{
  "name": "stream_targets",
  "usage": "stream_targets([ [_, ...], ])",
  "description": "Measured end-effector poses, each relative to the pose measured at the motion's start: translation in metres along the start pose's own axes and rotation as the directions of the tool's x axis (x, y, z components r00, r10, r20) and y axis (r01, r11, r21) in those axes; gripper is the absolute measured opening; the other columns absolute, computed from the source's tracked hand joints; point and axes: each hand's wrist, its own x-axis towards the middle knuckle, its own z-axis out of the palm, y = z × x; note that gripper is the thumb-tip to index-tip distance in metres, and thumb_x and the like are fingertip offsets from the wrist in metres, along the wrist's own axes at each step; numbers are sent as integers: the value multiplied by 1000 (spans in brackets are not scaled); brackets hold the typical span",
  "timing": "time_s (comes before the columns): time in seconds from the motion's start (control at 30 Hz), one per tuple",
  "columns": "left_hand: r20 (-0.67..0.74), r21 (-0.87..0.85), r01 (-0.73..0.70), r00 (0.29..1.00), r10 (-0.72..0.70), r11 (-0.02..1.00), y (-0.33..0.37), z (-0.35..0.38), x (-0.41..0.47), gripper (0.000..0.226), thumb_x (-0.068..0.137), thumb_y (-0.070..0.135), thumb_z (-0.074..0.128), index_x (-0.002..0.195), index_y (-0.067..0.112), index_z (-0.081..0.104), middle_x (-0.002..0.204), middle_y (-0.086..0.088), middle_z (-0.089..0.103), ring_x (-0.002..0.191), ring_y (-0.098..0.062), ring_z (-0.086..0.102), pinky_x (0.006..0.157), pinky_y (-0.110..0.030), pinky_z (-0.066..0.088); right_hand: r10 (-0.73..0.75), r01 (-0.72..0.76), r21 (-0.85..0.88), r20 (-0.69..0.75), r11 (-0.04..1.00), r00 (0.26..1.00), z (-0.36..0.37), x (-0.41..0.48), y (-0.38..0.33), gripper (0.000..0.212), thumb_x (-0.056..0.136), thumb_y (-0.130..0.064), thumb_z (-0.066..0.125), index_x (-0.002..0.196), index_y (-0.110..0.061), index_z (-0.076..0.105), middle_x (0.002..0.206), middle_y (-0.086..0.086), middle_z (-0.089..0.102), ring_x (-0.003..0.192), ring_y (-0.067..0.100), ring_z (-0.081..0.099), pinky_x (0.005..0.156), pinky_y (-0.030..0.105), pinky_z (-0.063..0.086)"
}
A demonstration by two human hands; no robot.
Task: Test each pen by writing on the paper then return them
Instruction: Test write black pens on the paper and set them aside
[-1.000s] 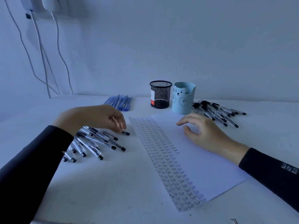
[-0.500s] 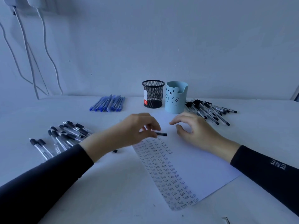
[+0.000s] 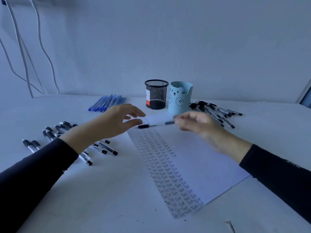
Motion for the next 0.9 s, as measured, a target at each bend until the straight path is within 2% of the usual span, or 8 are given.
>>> stream_targets([
  [0.13, 130, 71, 13, 991, -22, 997, 1, 6, -2, 35, 86, 51, 54, 117, 37, 63, 117, 16, 61, 108, 1, 57, 99, -25, 48, 145, -110, 596, -10, 795, 989, -12, 1, -19, 9, 97, -30, 52, 98, -22, 57, 90, 7, 72, 85, 25, 69, 86, 41, 56],
  [0.2, 230, 100, 22, 972, -44, 995, 1, 9, -4, 51, 79, 68, 53, 123, 42, 59, 130, 20, 55, 117, 1, 52, 106, -25, 40, 220, -174, 676, 18, 716, 975, -14, -1, -23, 17, 98, -40, 50, 103, -29, 61, 69, -1, 56, 62, 18, 56, 67, 34, 53],
  [0.27, 313, 119, 39, 947, -75, 992, 0, 12, -6, 70, 69, 85, 51, 129, 49, 52, 141, 27, 43, 128, 4, 41, 111, -25, 29, 272, -262, 698, 100, 667, 957, -14, -4, -27, 31, 96, -52, 47, 106, -31, 67, 59, -5, 29, 47, 12, 28, 46, 22, 28],
  [0.33, 351, 123, 51, 932, -92, 991, -1, 15, -6, 81, 61, 92, 49, 132, 55, 46, 145, 32, 35, 133, 7, 33, 115, -27, 22, 284, -331, 695, 187, 639, 940, -13, -8, -31, 49, 91, -62, 42, 100, -24, 72, 53, -7, 12, 43, 11, 10, 41, 22, 12],
  [0.5, 354, 125, 64, 929, -105, 990, -2, 15, -5, 83, 57, 95, 49, 132, 59, 43, 143, 36, 32, 134, 7, 31, 117, -29, 21, 333, -329, 714, 141, 618, 932, -8, -10, -35, 49, 87, -49, 39, 72, -16, 71, 38, -8, 13, 42, 12, 1, 37, 17, 9],
  [0.7, 370, 121, 80, 921, -120, 989, 3, 12, -5, 82, 57, 92, 51, 132, 58, 43, 144, 35, 33, 132, 8, 31, 112, -24, 19, 294, -271, 696, 89, 665, 952, -12, -8, -34, 42, 80, -56, 57, 92, -17, 68, 51, -10, 25, 29, 4, 15, 30, 17, 9],
  [0.77, 364, 130, 82, 923, -125, 988, 2, 12, -5, 83, 57, 93, 49, 133, 58, 43, 145, 34, 33, 134, 7, 31, 116, -28, 21, 266, -242, 698, 75, 675, 961, -10, -5, -32, 27, 91, -35, 54, 104, -14, 65, 52, -10, 28, 28, 5, 20, 29, 15, 13],
  [0.9, 358, 162, 100, 921, -153, 982, 0, 13, -3, 87, 58, 95, 44, 136, 57, 39, 149, 33, 28, 136, 5, 29, 117, -30, 19, 266, -314, 778, 196, 544, 944, -8, -5, -26, 40, 98, -20, 31, 116, -2, 62, 65, 8, 62, 48, 16, 60, 44, 22, 50],
])
